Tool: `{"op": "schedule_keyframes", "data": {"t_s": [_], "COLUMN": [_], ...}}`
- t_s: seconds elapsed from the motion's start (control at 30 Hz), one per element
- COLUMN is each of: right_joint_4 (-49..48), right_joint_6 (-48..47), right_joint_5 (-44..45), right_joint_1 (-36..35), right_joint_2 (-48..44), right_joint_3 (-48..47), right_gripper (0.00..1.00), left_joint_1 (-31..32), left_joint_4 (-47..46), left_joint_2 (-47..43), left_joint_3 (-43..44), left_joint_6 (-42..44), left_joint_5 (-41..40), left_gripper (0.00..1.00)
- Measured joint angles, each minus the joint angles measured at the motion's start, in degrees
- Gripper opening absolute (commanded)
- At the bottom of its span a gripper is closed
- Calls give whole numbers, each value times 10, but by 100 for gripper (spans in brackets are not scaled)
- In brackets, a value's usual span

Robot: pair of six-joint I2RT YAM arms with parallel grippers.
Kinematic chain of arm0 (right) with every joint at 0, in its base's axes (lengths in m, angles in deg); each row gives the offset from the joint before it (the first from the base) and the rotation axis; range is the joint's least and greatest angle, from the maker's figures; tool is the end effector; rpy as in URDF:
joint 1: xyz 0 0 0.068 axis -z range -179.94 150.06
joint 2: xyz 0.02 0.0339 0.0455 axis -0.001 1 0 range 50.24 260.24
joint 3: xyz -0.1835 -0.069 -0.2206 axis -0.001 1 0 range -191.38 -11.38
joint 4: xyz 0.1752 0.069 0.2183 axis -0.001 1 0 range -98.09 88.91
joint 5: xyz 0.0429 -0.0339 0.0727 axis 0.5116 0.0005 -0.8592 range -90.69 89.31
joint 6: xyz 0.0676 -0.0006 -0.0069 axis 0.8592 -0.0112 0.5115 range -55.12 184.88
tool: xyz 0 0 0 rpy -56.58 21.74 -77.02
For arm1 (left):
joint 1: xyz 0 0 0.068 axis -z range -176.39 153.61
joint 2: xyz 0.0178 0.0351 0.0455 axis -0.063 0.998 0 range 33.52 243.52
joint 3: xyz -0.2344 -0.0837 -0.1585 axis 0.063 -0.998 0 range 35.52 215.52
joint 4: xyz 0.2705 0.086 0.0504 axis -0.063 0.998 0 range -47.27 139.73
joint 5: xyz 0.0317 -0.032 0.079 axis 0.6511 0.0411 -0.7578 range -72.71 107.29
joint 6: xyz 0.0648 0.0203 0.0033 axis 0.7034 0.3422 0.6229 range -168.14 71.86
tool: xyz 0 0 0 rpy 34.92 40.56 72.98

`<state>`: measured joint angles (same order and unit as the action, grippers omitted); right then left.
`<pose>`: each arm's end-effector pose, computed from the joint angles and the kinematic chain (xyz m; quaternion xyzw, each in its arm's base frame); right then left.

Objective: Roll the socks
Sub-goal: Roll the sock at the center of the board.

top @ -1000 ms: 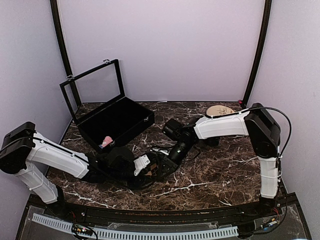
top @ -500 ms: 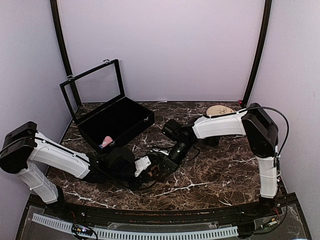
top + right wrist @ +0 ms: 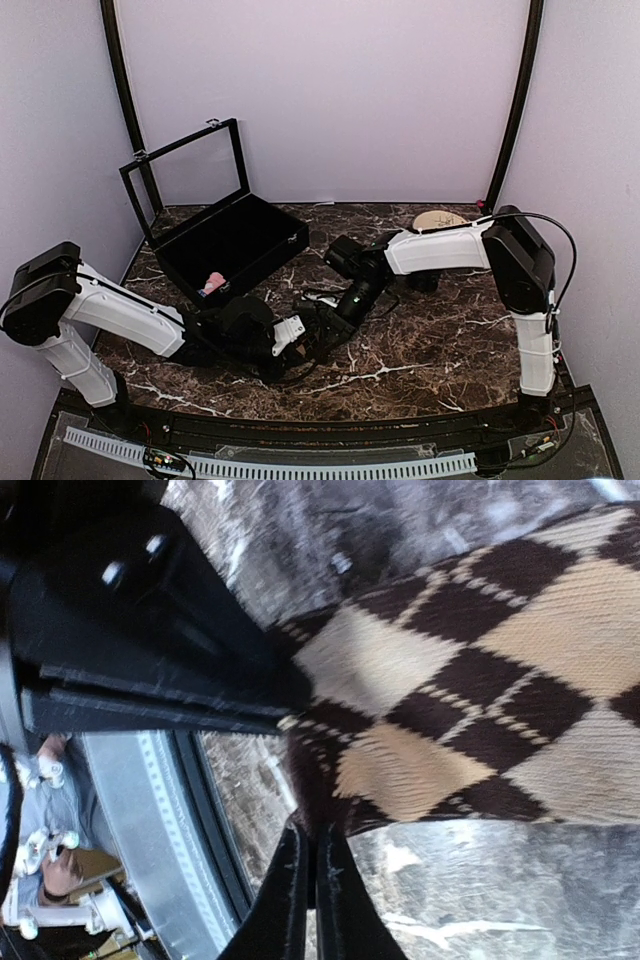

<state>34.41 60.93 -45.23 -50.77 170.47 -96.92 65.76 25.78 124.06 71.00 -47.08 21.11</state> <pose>0.2537 0.3719 0.1451 0.4606 -0.7971 -0.3865 0.0551 0.1507 -0.2930 0.1314 0.4833 0.7579 -0.2480 0.3613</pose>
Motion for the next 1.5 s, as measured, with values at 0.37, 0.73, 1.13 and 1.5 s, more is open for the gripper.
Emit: {"op": "schedule_keyframes", "data": {"t_s": [0.37,0.73,1.13,1.5], "right_joint_4": [-5,-20,-85,-164], "right_joint_6": [10,15,42,71], "right_joint_5": [52,103,162,254], "right_joint_1": [3,3,3,3], "right_joint_2": [10,10,-10,-69], "right_joint_3": [-8,-6,43,121], "right_gripper": [12,21,23,23], "left_joint_1": [-10,-36,-61,-83], "left_joint_4": [16,33,49,91], "left_joint_2": [12,23,46,53], "left_joint_3": [11,17,38,61], "left_joint_6": [-7,-26,-51,-78], "left_joint_5": [24,63,111,152], "left_gripper": [0,0,0,0]}}
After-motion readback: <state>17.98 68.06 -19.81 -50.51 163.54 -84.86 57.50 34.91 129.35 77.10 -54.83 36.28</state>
